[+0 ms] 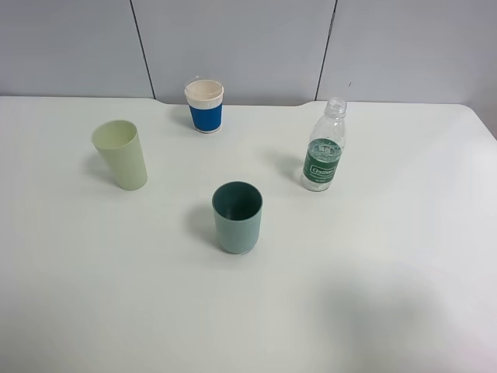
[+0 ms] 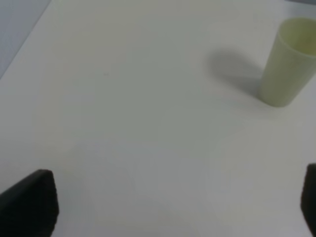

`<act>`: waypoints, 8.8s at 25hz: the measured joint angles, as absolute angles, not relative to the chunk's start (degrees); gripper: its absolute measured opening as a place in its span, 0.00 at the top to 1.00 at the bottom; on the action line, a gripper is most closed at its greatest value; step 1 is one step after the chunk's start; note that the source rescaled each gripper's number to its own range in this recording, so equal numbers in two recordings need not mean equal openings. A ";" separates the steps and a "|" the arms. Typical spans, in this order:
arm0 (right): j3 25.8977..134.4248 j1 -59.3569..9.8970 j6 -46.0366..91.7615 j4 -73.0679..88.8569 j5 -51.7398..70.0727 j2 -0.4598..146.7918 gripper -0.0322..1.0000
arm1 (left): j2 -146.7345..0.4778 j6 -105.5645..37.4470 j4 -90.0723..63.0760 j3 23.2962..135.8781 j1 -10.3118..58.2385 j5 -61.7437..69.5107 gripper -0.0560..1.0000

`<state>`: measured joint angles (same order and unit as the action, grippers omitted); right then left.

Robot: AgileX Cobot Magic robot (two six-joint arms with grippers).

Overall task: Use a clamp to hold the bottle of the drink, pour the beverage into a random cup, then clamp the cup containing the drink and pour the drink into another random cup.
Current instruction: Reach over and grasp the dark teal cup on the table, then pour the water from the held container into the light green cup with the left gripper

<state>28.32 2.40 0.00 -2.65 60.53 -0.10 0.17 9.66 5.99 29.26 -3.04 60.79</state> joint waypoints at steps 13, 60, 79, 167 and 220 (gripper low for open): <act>28.32 2.40 0.00 -2.65 60.53 -0.10 0.00 | 0.17 9.04 5.38 29.26 -3.04 60.79 0.00; 28.32 2.40 0.00 -2.65 60.53 -0.10 0.00 | -52.75 -8.16 3.85 29.59 29.19 54.35 0.00; 28.32 2.40 0.00 -2.65 60.53 -0.10 0.00 | -68.39 -9.68 -8.75 17.83 37.64 3.03 0.00; 28.32 2.40 0.00 -2.65 60.53 -0.10 0.00 | -120.60 4.82 19.52 27.12 38.67 -69.17 0.94; 28.32 2.40 0.00 -2.65 60.53 -0.10 0.00 | -96.63 3.11 -37.73 2.49 38.67 -68.25 0.94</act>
